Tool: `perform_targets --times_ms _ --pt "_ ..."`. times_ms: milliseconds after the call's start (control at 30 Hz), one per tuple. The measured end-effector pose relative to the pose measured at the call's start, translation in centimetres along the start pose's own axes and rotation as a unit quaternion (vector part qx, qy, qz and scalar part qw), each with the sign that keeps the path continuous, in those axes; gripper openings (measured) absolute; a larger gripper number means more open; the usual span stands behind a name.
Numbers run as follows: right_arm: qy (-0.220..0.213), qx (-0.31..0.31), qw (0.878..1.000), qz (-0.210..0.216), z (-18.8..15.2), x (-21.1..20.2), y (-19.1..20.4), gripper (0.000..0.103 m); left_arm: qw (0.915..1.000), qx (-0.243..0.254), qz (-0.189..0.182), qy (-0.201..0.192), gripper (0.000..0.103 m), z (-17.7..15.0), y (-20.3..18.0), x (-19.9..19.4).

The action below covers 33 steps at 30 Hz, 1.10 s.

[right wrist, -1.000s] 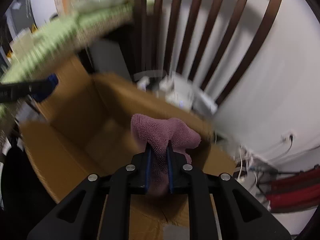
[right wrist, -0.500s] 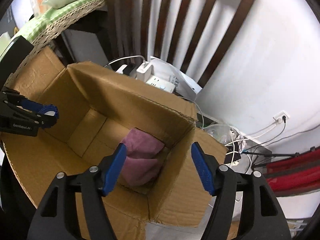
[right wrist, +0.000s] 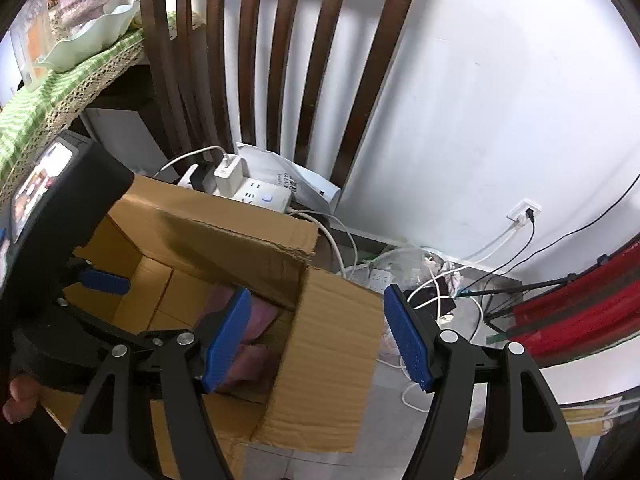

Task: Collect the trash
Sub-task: 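Withdraw both tools from the box back toward the table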

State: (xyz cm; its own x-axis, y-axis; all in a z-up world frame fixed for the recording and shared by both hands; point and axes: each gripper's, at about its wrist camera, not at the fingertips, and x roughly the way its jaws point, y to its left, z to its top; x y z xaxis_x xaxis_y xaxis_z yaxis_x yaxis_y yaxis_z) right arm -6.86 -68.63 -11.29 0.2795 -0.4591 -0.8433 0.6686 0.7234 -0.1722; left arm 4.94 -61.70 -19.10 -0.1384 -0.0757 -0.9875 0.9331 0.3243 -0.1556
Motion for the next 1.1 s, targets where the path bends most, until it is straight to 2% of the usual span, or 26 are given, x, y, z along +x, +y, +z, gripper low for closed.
perform_targets --times_ms 267,533,700,900,1100 --pt "0.001 -0.006 1.000 0.005 0.0 0.0 0.7 0.066 0.9994 -0.023 0.008 -0.025 0.082 0.7 0.5 -1.2" --pt "-0.004 -0.015 1.000 0.007 0.2 -1.0 1.7 0.066 0.9970 -0.049 0.033 -0.050 0.085 -1.8 3.0 -3.5" --pt "-0.006 -0.027 1.000 0.007 0.4 -1.6 3.1 0.066 0.9933 -0.064 0.043 -0.086 0.085 -3.6 4.7 -6.0" --pt "-0.030 -0.035 0.999 0.013 0.7 -3.7 5.2 0.066 0.9852 -0.085 0.048 -0.141 0.085 -7.7 6.5 -10.5" --pt "-0.069 -0.041 0.996 0.023 1.5 -6.8 7.8 0.066 0.9665 -0.108 0.074 -0.221 0.085 -12.9 8.8 -16.0"
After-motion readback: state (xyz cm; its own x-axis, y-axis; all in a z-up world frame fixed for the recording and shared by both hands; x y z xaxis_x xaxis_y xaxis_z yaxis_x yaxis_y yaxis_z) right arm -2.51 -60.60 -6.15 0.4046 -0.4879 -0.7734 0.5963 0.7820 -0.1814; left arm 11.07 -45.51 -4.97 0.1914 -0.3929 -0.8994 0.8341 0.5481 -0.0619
